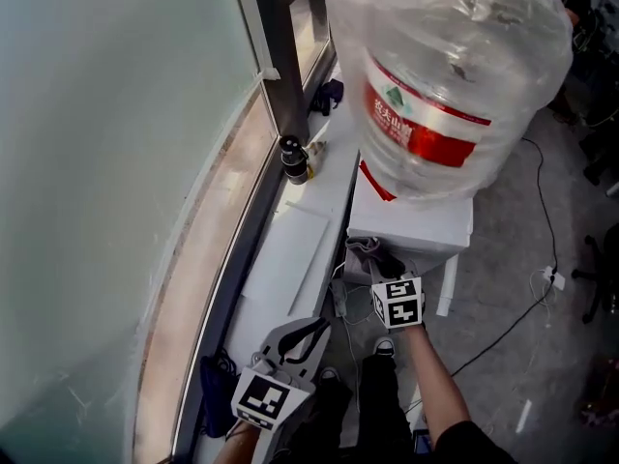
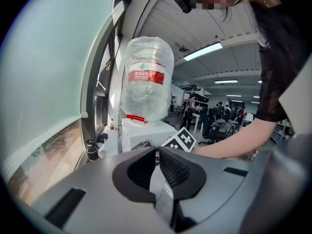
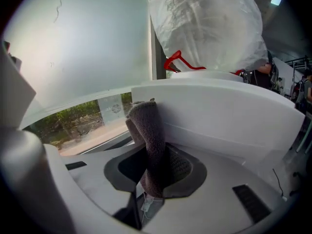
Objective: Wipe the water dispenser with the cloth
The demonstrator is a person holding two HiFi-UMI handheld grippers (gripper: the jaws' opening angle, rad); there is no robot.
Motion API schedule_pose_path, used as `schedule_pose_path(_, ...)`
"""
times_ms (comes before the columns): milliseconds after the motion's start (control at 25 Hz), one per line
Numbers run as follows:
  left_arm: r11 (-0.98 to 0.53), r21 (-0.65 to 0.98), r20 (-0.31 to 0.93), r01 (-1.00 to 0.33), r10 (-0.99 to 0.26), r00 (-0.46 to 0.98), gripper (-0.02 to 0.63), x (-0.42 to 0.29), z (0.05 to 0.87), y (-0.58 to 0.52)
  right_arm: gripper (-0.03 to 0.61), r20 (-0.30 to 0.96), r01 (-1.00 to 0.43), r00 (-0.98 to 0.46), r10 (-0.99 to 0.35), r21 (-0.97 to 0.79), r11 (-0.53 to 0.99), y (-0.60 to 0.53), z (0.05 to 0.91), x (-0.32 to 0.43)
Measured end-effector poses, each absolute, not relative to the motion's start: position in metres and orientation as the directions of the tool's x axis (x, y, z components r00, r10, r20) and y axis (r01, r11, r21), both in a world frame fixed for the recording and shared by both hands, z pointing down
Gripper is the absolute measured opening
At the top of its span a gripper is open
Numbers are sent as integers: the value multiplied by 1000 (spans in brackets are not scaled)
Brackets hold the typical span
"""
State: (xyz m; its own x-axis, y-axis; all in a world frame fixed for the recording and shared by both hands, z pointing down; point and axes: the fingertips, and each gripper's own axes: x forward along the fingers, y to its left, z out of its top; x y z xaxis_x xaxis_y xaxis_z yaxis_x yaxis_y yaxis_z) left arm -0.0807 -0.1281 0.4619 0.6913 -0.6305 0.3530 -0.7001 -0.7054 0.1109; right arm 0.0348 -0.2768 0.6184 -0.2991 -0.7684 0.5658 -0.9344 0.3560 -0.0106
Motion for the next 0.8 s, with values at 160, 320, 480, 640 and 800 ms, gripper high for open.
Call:
schedule_pose_path(160, -743, 113, 346, -660, -594, 727, 28, -71, 475, -126, 100, 572, -957, -226, -788, 22, 290, -269, 626, 76)
schedule_pose_path(320, -782, 106, 350, -615, -549, 759, 28, -57, 485, -120, 100, 587, -977, -122, -801, 72, 201, -253, 629, 138)
schedule_pose_path(480, -806, 104, 353, -583, -518, 779, 28, -46, 489, -111, 100, 602, -979, -50, -797, 128, 158, -240, 627, 191)
schedule_pose_path(640, -818, 100, 359, -567, -501, 787, 28, -40, 496, -104, 100, 616, -977, 16, -787, 178, 120, -229, 628, 234)
schedule_pose_path(800, -815, 92, 361, -573, -509, 782, 28, -40, 508, -101, 100, 619, -985, -30, -785, 115, 128, -217, 633, 238)
